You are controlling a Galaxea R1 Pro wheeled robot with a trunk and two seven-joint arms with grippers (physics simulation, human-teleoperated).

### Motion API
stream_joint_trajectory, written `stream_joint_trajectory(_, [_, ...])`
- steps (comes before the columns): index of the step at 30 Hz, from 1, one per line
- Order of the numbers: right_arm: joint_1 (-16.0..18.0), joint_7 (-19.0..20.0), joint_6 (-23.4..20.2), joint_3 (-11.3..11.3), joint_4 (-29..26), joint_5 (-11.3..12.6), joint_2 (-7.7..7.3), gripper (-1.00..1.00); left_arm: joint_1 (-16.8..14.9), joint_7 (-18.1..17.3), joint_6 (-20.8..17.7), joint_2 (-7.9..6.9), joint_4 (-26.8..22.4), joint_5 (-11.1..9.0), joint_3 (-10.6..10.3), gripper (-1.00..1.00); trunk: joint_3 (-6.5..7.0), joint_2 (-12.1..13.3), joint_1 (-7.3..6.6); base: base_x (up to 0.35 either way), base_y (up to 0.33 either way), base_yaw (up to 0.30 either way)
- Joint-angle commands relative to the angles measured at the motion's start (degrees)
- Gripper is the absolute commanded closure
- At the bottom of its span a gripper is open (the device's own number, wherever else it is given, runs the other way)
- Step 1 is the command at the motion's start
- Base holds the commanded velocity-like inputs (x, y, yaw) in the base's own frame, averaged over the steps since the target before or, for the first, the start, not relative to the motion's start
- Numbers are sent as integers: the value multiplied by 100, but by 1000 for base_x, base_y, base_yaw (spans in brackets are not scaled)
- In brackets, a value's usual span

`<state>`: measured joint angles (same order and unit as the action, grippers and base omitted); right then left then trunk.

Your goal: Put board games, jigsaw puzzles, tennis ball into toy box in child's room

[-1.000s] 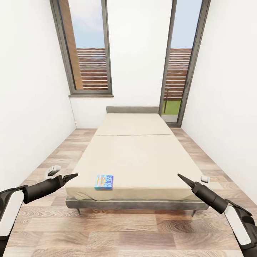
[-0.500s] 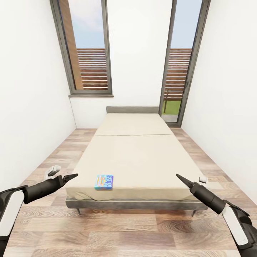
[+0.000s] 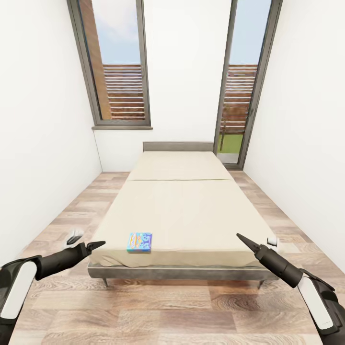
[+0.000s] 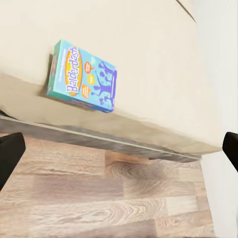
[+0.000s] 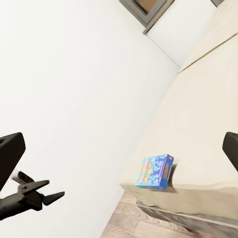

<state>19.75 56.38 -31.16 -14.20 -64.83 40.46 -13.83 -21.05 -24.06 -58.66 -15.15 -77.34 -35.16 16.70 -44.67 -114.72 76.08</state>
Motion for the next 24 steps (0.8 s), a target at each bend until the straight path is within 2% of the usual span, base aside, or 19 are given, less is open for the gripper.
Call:
stream_joint_trajectory(1, [3, 5, -47, 2, 2, 43, 3, -100, -3, -43, -23, 3, 78, 30, 9, -100, -24, -44, 22, 0, 0, 0])
stream_joint_trajectory(5, [4, -9, -65, 15, -13, 47, 164, -100, -4, -34, 128, 9, 716, 25, 20, -100, -96, -205, 110, 0, 0, 0])
stream_joint_trajectory(6, [5, -21, -89, 18, -27, 30, 302, -100, -4, -43, 295, 10, 1036, 16, 25, -100, -114, -245, 132, 0, 0, 0])
stream_joint_trajectory(11, [6, -19, -128, 22, -95, 10, 677, -100, -4, -78, 741, 11, 1629, -50, 32, -100, -203, -445, 241, 0, 0, 0])
stream_joint_trajectory(12, [6, -10, -128, 22, -169, 10, 792, -100, -4, -86, 860, 15, 1767, -107, 33, -100, -221, -485, 263, 0, 0, 0])
stream_joint_trajectory(17, [3, -26, -91, 26, -274, -16, 1060, -100, -4, -87, 1033, 72, 2026, -355, 30, -100, -311, -686, 373, 0, 0, 0])
stream_joint_trajectory(24, [2, -100, -92, 5, -343, -51, 1172, -100, -4, -66, 1187, 144, 2153, -507, 27, -100, -437, -967, 527, 0, 0, 0])
